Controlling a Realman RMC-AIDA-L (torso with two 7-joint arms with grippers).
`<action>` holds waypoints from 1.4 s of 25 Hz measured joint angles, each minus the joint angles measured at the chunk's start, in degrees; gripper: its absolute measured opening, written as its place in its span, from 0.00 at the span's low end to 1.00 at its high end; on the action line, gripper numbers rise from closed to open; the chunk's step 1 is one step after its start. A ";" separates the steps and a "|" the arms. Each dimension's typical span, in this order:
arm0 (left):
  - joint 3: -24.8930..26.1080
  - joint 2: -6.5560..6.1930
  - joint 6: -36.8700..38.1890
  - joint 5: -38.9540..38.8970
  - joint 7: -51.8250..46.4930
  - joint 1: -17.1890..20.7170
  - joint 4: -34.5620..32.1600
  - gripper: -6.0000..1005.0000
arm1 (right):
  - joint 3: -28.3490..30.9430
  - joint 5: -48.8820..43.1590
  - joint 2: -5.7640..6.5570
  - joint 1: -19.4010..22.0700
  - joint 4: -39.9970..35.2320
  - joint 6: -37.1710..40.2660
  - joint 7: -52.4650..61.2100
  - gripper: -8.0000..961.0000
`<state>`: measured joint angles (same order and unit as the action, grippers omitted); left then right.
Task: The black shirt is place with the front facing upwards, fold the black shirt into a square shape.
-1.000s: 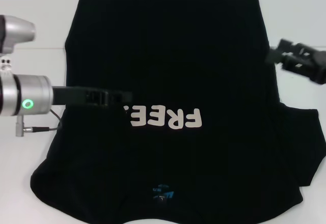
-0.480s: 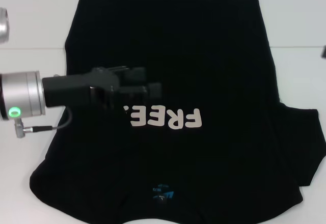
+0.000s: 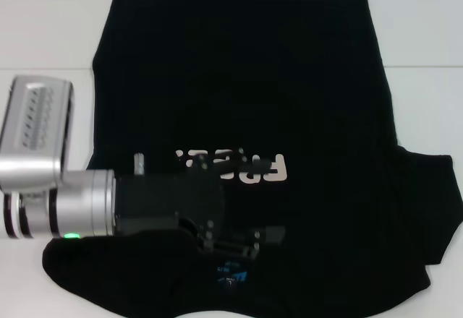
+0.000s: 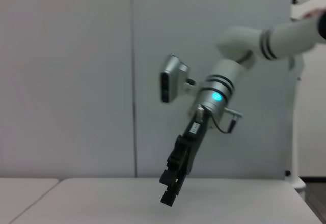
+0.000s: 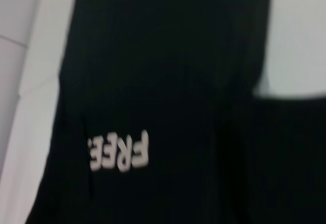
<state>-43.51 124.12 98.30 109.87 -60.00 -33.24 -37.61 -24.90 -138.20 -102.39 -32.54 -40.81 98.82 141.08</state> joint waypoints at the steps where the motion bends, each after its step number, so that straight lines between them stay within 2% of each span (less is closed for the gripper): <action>1: -0.78 0.01 -0.34 -0.11 1.52 0.13 0.54 0.92 | -0.02 -0.99 0.04 -0.09 -0.12 0.66 0.90 0.96; 6: -1.70 -0.15 -2.52 0.03 2.80 -0.12 1.70 0.92 | -0.15 -4.99 0.06 -0.23 0.79 2.47 4.58 0.96; 10: -4.04 -0.27 -5.42 0.05 2.97 -0.28 2.04 0.92 | -0.57 -7.51 -0.42 -0.77 3.16 1.66 5.95 0.96; 15: -5.51 -0.32 -7.38 0.06 3.01 -0.55 2.40 0.92 | -2.31 -8.31 -1.44 -2.07 6.96 -2.93 5.99 0.95; 27: -5.08 -0.32 -8.40 -0.45 2.72 -0.29 2.21 0.92 | -6.84 -8.42 -2.11 -4.05 11.51 -10.79 6.11 0.85; 35: -4.67 -0.34 -8.82 -0.50 2.63 -0.19 2.03 0.92 | -7.01 -8.49 -3.05 -4.36 12.02 -13.81 6.14 0.84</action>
<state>-48.18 123.78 89.48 109.37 -57.37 -33.43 -35.58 -31.91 -146.69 -105.44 -36.90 -28.79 85.01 147.22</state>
